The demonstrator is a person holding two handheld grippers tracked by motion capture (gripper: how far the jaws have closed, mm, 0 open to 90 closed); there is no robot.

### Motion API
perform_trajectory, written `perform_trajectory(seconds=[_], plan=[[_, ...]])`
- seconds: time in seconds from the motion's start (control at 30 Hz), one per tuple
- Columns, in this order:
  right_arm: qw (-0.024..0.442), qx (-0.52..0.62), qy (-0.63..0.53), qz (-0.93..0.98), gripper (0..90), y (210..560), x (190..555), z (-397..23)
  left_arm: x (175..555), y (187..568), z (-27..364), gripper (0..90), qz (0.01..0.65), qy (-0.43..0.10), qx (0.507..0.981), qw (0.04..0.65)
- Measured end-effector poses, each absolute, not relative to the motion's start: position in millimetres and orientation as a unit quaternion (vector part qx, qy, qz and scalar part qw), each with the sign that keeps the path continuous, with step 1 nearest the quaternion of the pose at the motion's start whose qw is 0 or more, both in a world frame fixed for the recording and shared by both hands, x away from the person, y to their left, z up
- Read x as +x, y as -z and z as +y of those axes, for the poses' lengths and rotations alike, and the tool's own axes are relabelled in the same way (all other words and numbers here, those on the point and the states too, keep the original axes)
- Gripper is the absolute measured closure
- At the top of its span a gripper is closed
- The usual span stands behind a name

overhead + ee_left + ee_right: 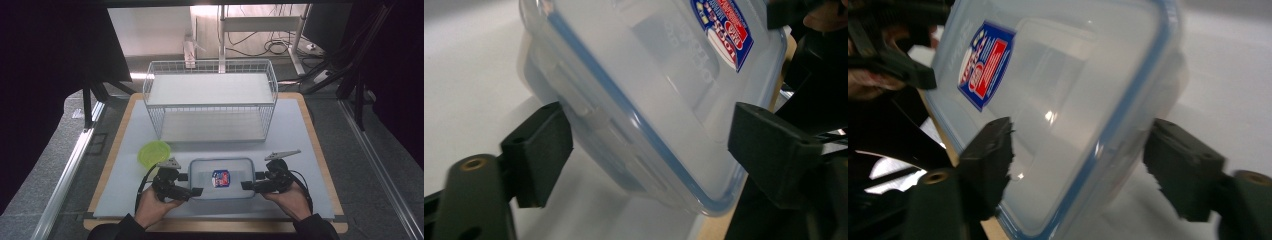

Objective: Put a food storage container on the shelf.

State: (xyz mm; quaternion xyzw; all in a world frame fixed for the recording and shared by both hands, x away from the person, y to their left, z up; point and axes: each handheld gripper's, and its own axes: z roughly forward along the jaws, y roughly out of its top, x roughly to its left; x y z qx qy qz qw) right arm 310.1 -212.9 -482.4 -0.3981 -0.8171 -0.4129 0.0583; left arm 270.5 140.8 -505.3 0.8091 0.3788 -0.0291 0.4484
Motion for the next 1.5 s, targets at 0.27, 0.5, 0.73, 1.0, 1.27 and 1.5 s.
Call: perform_trajectory(seconds=[0.27, 0.5, 0.73, 1.0, 1.27, 1.5], plan=[[0.056, -0.413, 0.426, -0.803, 45.5, 474.9, 295.3, -220.9, 259.6, 504.2, 152.4, 42.2, 0.402, 0.038, 0.776, 0.485], [0.057, -0.418, 0.443, -0.791, 51.7, 474.5, 291.4, -224.9, 263.8, 503.5, 155.4, 46.2, 0.412, 0.041, 0.763, 0.497], [0.041, -0.417, 0.448, -0.789, 52.1, 472.6, 289.6, -223.4, 267.6, 503.3, 157.1, 47.7, 0.419, 0.047, 0.756, 0.501], [0.031, -0.412, 0.481, -0.773, 53.4, 460.8, 293.4, -225.7, 273.6, 487.6, 162.0, 49.6, 0.411, 0.038, 0.749, 0.518], [0.018, -0.399, 0.493, -0.773, 53.4, 441.2, 304.3, -220.8, 282.9, 466.7, 166.2, 49.7, 0.403, 0.02, 0.751, 0.522], [0.008, -0.386, 0.515, -0.765, 53.3, 417.6, 316.8, -215.4, 295.0, 429.0, 173.5, 49.9, 0.4, -0.008, 0.749, 0.529]])
